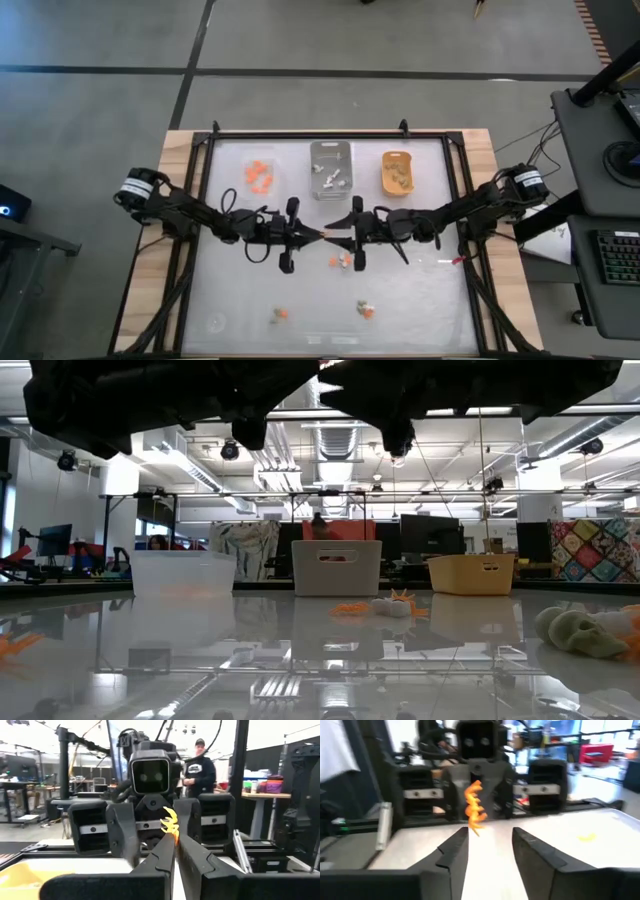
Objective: Sort Halloween decoration
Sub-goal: Put the orange spider toy into the transparent white bin
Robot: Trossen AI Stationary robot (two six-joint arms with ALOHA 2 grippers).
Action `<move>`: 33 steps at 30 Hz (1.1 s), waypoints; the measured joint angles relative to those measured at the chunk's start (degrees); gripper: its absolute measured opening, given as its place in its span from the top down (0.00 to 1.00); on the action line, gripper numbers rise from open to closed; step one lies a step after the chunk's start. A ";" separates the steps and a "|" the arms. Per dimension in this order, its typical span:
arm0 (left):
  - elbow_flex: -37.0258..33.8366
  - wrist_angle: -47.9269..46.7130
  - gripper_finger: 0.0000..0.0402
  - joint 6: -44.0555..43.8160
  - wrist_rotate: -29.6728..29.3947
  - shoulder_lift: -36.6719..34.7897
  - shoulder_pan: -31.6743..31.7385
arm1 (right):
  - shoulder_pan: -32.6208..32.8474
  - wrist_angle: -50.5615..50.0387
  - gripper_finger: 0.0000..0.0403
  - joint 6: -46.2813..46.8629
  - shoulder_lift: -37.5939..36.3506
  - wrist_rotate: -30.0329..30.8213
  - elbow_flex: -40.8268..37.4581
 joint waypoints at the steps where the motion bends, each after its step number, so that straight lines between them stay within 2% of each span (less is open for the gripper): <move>1: -0.17 -0.69 1.00 0.00 -0.98 -0.36 0.00 | 0.00 -0.58 0.62 -0.01 -0.08 1.26 0.00; 4: -0.91 -5.50 1.00 0.02 -5.97 -2.83 0.01 | -0.04 -2.20 0.58 0.02 -0.65 5.59 0.00; 7: -1.83 -16.43 1.00 -0.22 -15.12 -8.38 0.02 | -0.09 -4.99 0.55 1.72 -1.59 11.35 0.00; 11: -1.65 -44.97 1.00 -3.66 -33.47 -19.27 0.66 | -0.24 -8.84 0.53 4.93 -2.30 16.58 0.00; 13: -0.53 -62.76 1.00 -9.98 -42.01 -24.35 2.64 | -0.25 -9.34 0.53 5.23 -2.32 16.64 0.00; 14: 0.24 -71.04 1.00 -14.11 -44.15 -26.51 4.15 | -0.24 -9.27 0.53 5.25 -2.31 16.58 0.00; 16: 1.75 -85.45 1.00 -21.70 -43.41 -29.94 8.37 | -0.20 -9.28 0.53 5.32 -2.29 16.57 0.00; 19: 2.65 -97.02 1.00 -28.26 -35.88 -32.28 16.53 | -0.20 -9.22 0.53 5.30 -2.29 16.55 0.00; 22: 2.66 -97.60 1.00 -28.43 -26.51 -32.70 24.10 | -0.20 -8.85 0.53 5.36 -2.29 16.57 0.00; 24: 2.65 -97.79 1.00 -27.43 -22.51 -32.19 27.85 | -0.20 -8.82 0.53 5.99 -2.29 16.55 0.00; 28: 2.65 -97.87 0.99 -26.52 -21.94 -31.71 31.19 | -0.20 -8.85 0.53 8.51 -2.31 16.50 0.00; 33: 2.65 -97.91 0.92 -25.59 -21.79 -31.83 31.32 | -0.20 -9.35 0.53 16.80 -2.31 15.63 0.00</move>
